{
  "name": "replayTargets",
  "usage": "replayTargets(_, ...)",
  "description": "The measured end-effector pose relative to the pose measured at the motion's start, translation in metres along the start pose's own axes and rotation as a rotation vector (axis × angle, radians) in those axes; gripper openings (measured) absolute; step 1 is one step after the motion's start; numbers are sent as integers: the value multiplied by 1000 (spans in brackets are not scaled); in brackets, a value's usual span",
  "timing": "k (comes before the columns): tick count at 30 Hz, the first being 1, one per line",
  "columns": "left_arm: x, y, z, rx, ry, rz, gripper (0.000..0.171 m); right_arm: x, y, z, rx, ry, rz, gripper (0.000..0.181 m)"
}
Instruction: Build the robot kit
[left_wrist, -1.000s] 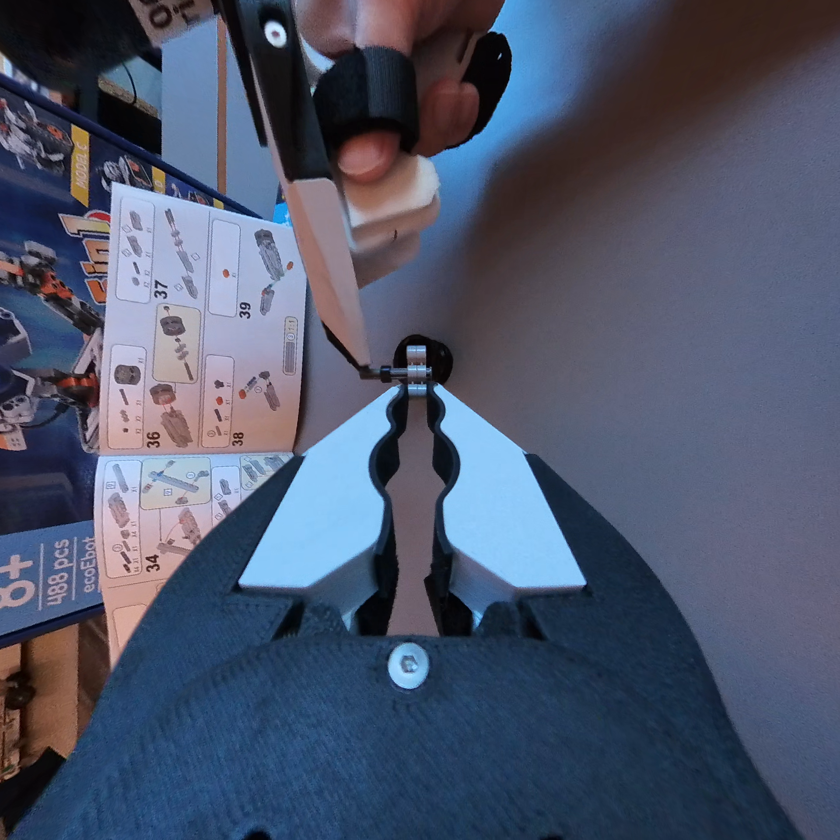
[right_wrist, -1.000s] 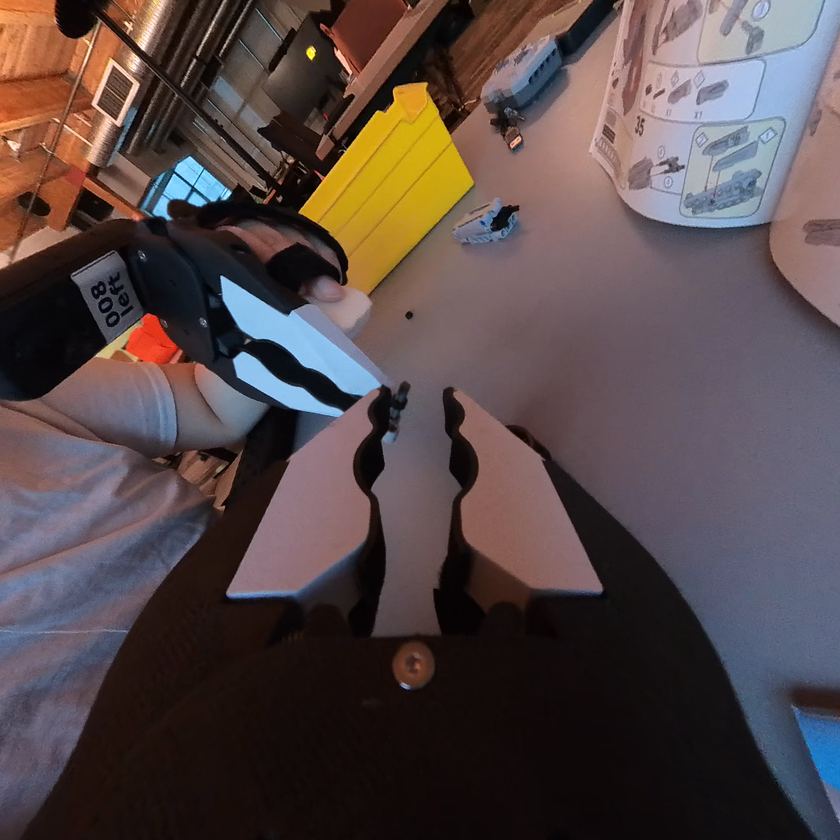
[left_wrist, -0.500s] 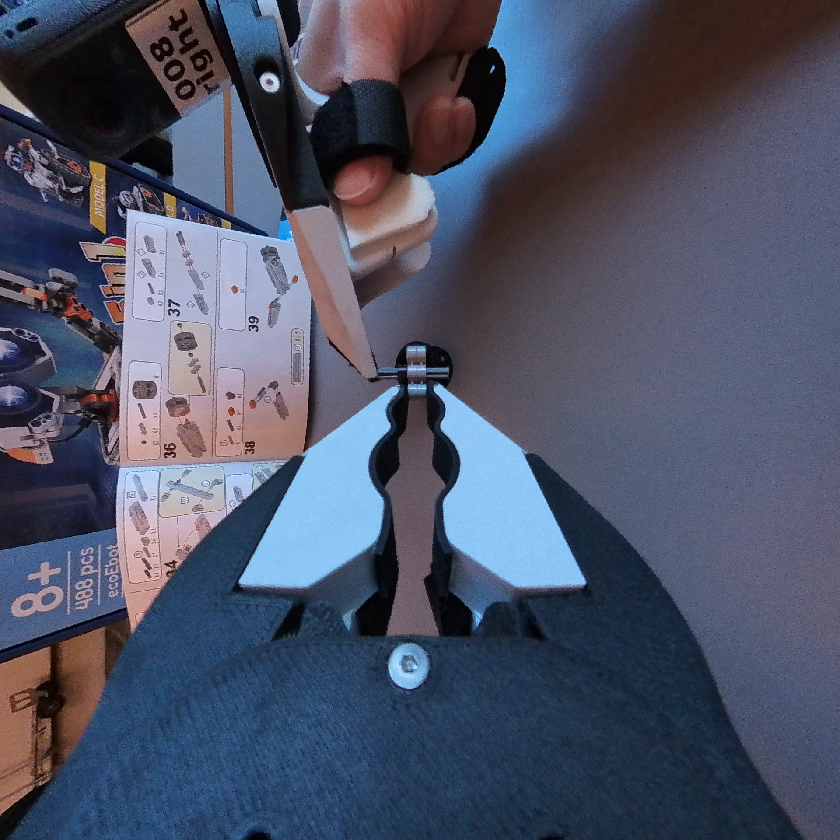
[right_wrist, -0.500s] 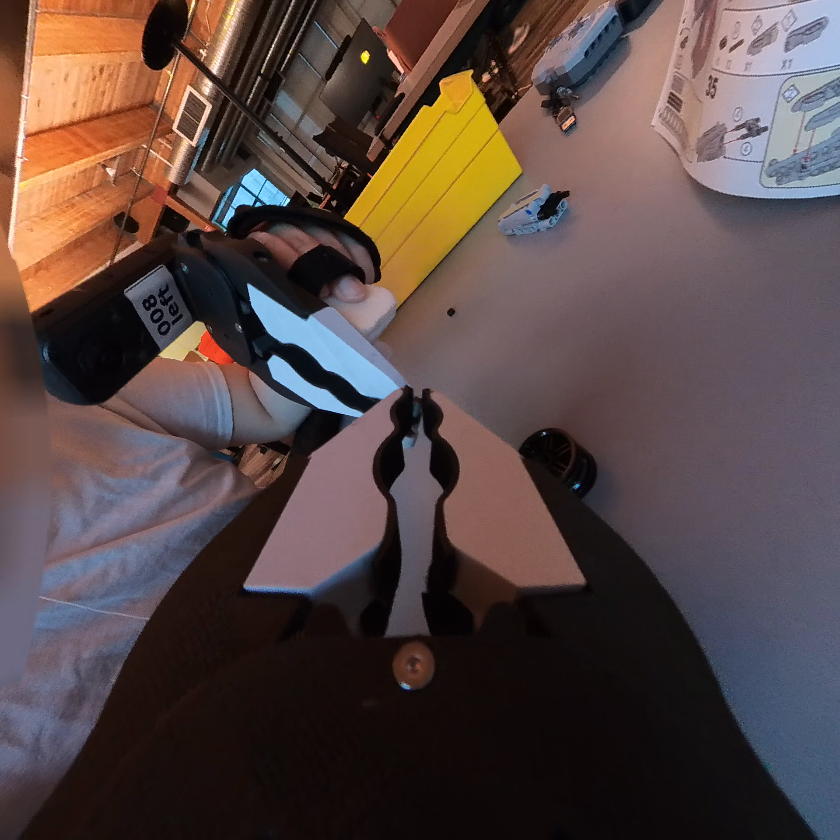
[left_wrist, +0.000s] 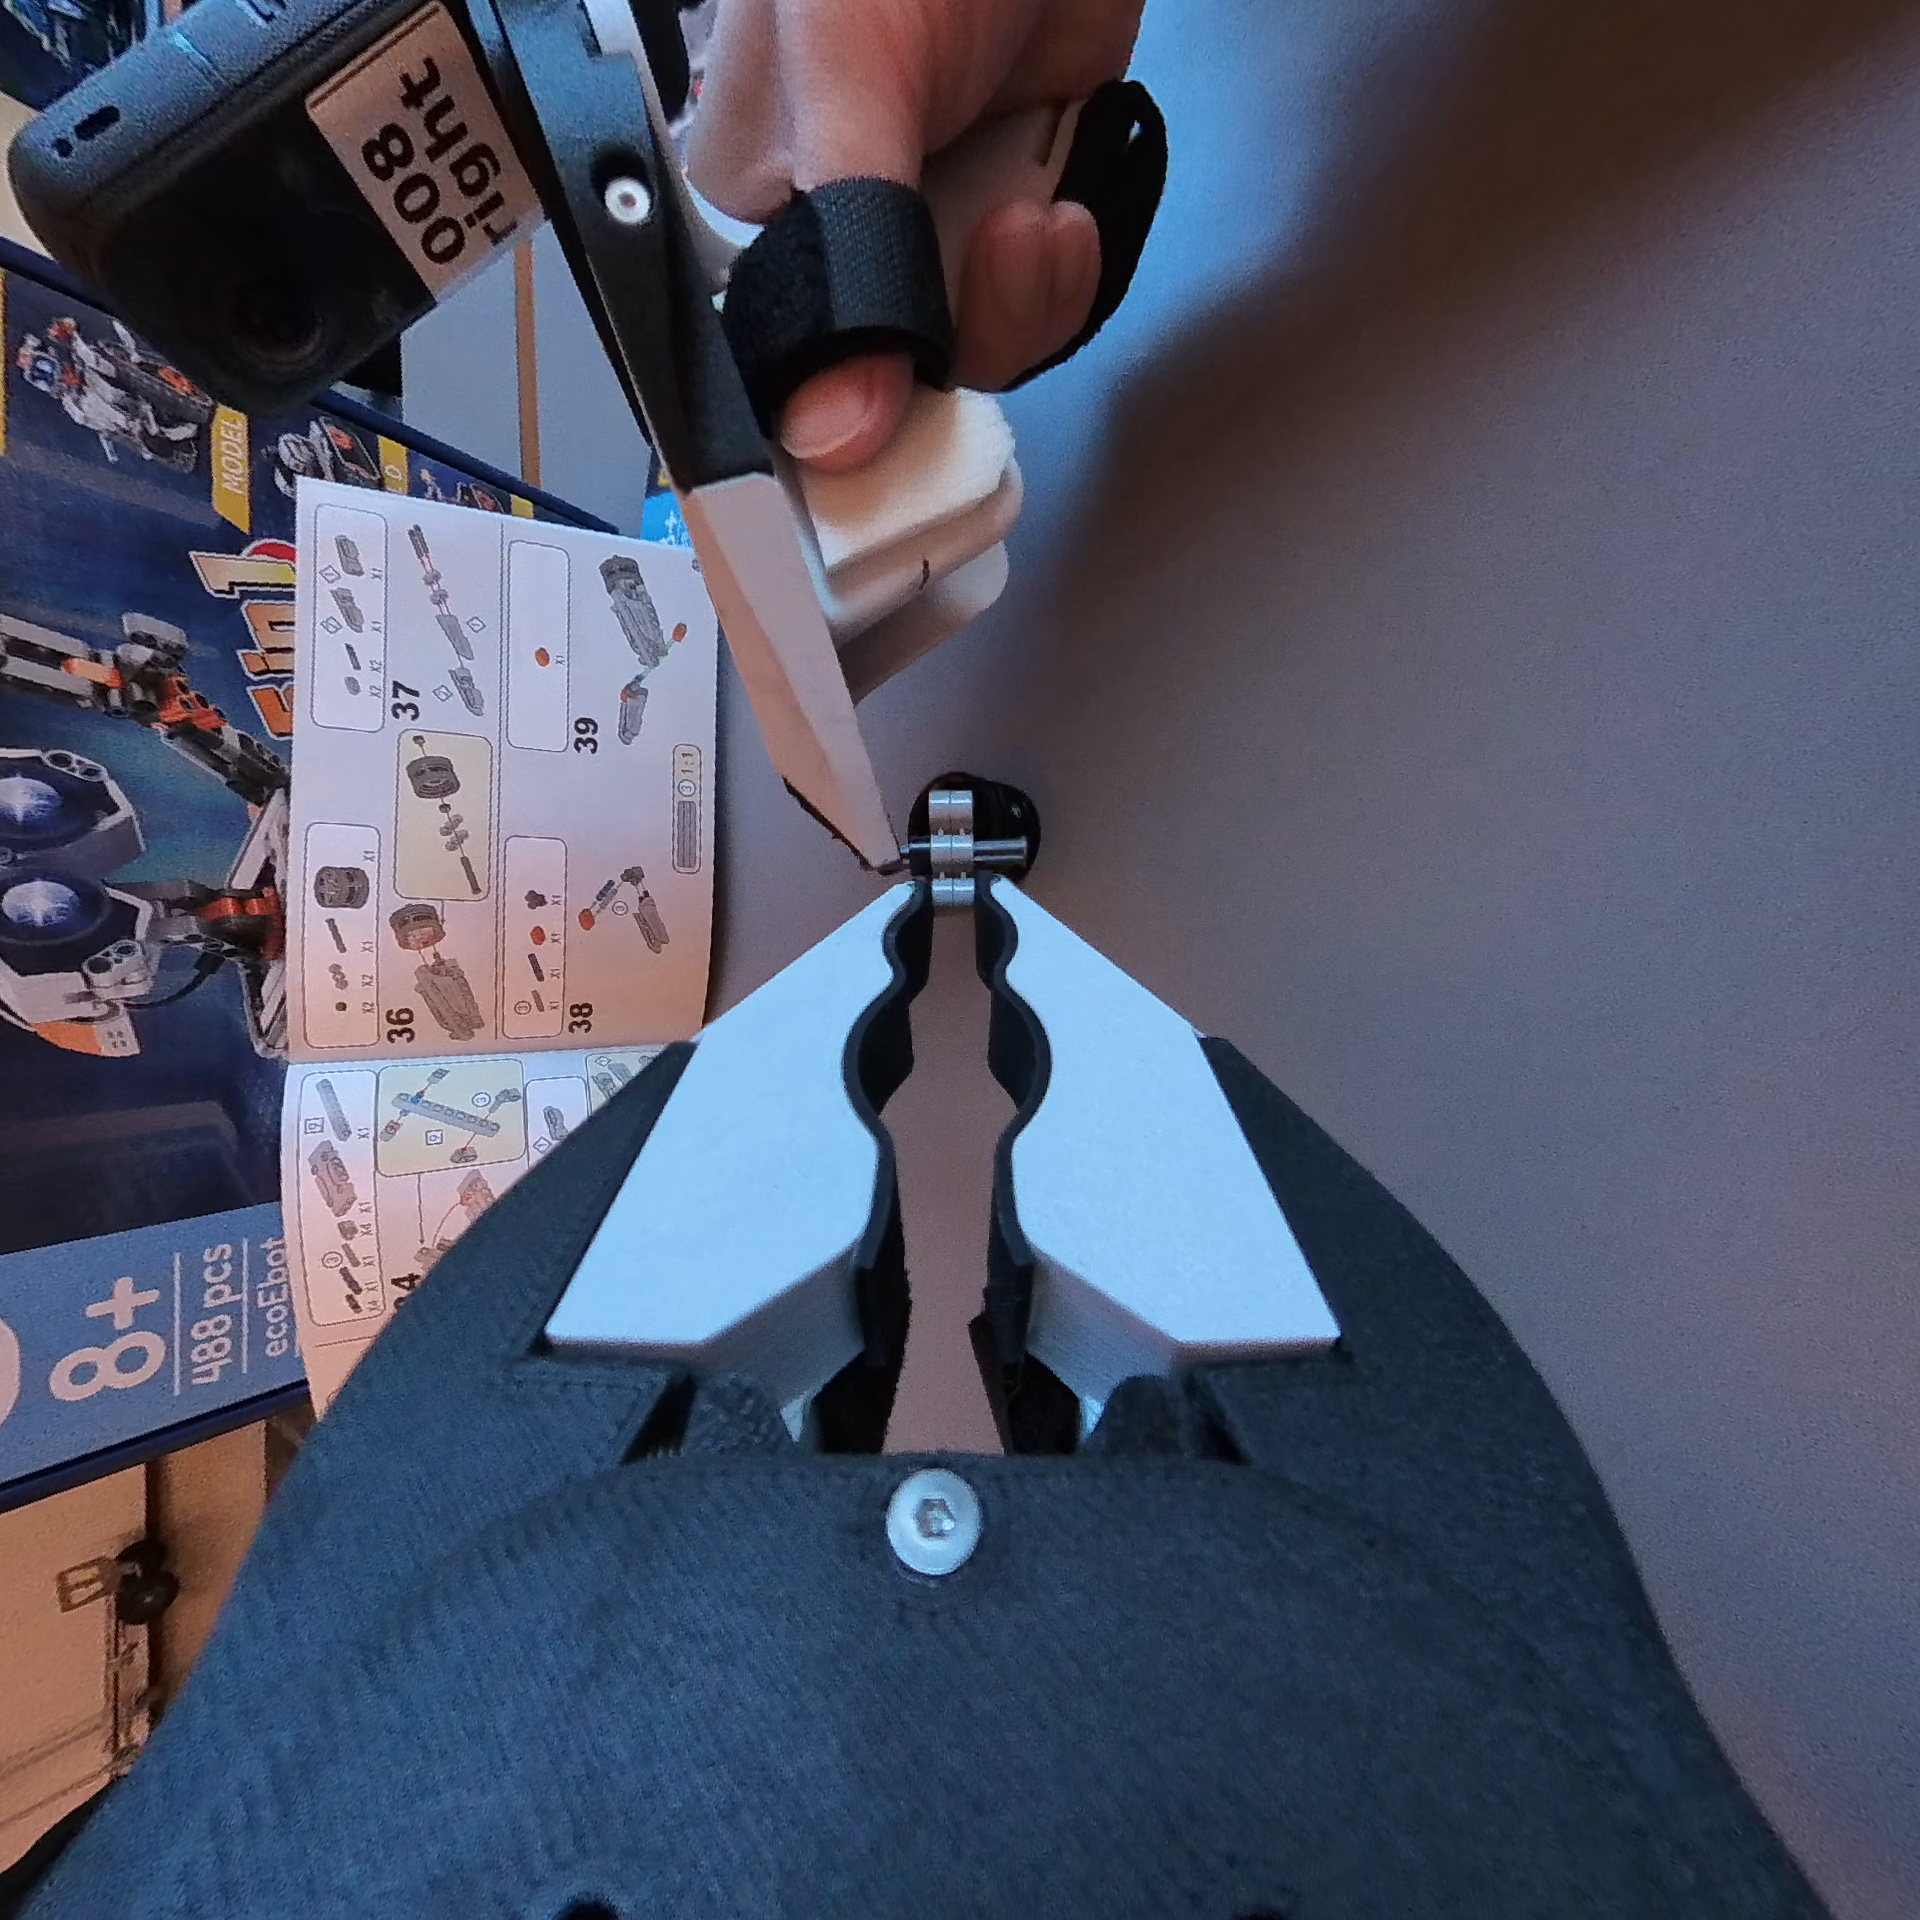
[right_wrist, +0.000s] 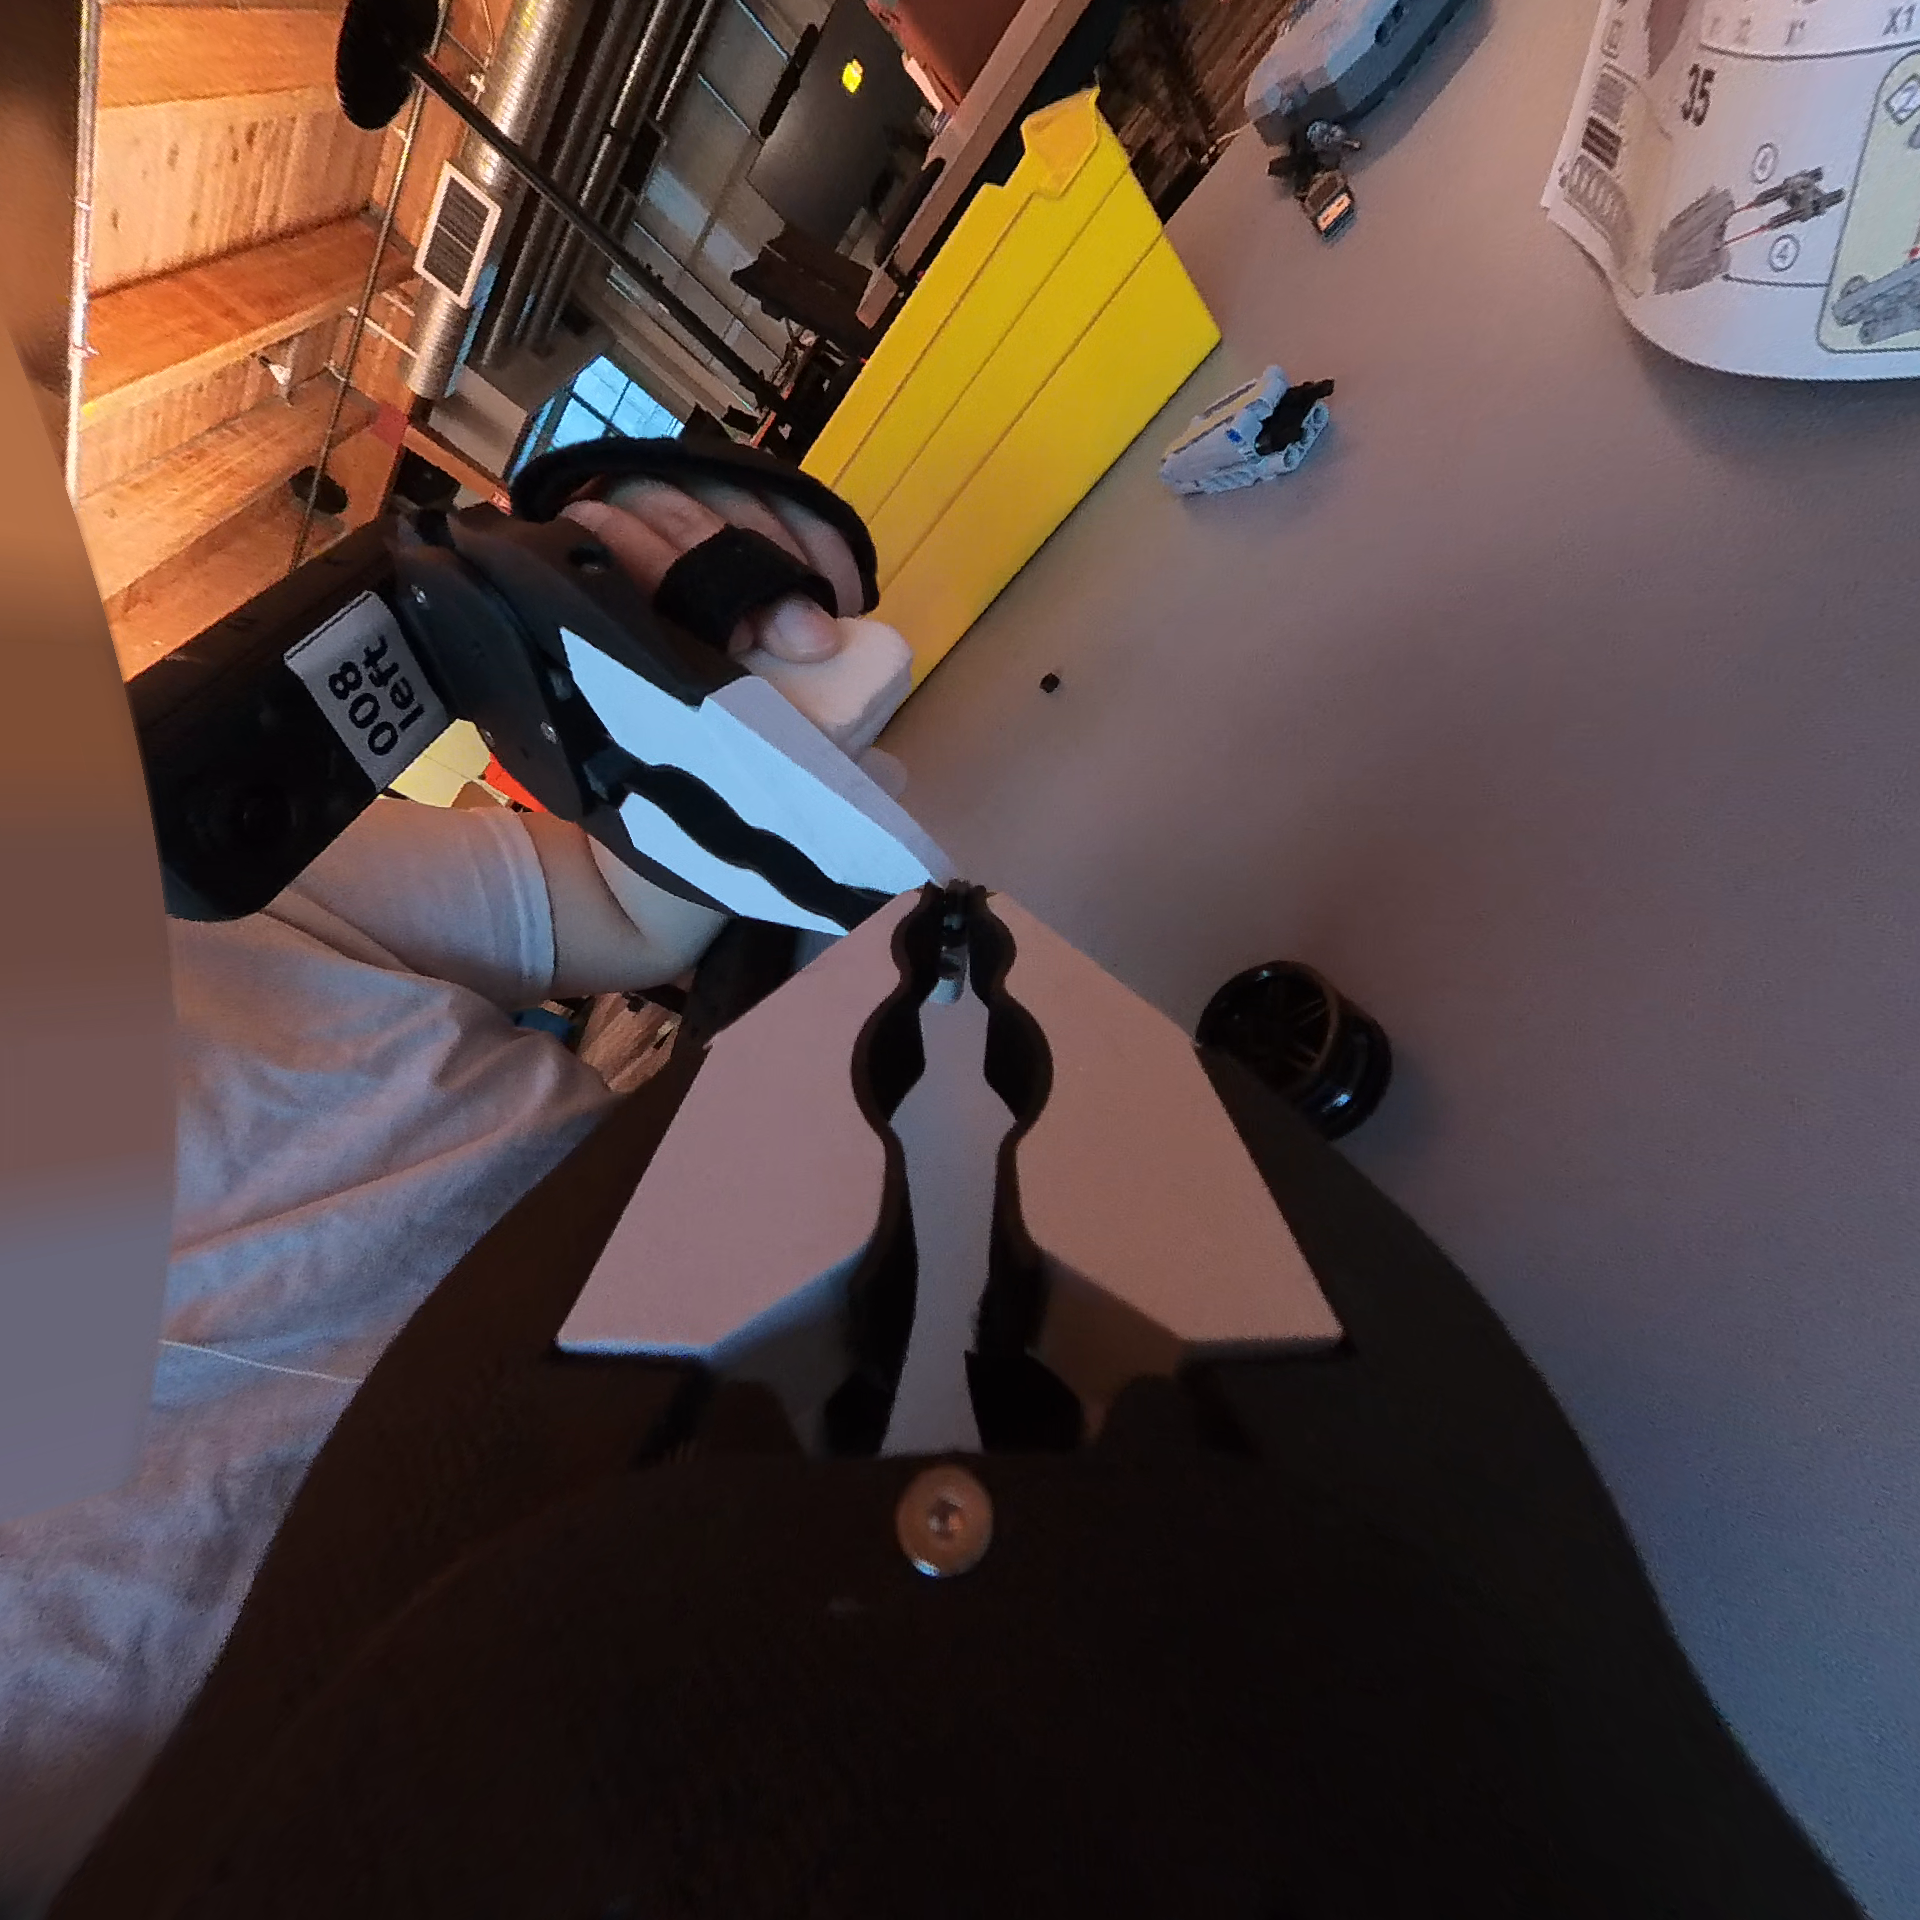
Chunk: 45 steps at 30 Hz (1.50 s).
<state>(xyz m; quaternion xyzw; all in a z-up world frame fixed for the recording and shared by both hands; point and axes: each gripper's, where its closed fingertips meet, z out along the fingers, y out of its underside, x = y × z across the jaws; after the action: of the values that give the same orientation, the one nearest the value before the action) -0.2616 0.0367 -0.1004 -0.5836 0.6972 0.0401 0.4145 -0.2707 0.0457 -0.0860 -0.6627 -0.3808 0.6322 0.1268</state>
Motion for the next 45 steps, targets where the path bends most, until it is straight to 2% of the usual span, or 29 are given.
replayTargets(6,0,-4,0,34,21,-63,6,-1,-7,-7,31,4,27,3)
replayTargets(8,-3,-2,2,34,17,-118,28,-3,-7,-6,32,-9,48,2)
replayTargets(11,-8,-6,1,61,2,-162,37,-2,-9,-6,43,-6,71,2)
replayTargets(16,-13,-11,1,75,-55,-122,25,-5,-11,-8,61,-32,114,2)
replayTargets(22,-18,-10,5,58,-98,-99,24,0,-15,-12,89,-11,139,2)
replayTargets(33,-25,-15,2,107,-99,-194,20,-4,-24,-16,143,-42,140,2)
replayTargets(41,-22,-12,3,71,-134,-66,20,-2,-21,-15,121,-25,126,2)
replayTargets(45,-20,-10,3,52,-120,-60,19,-1,-19,-14,110,-12,118,2)
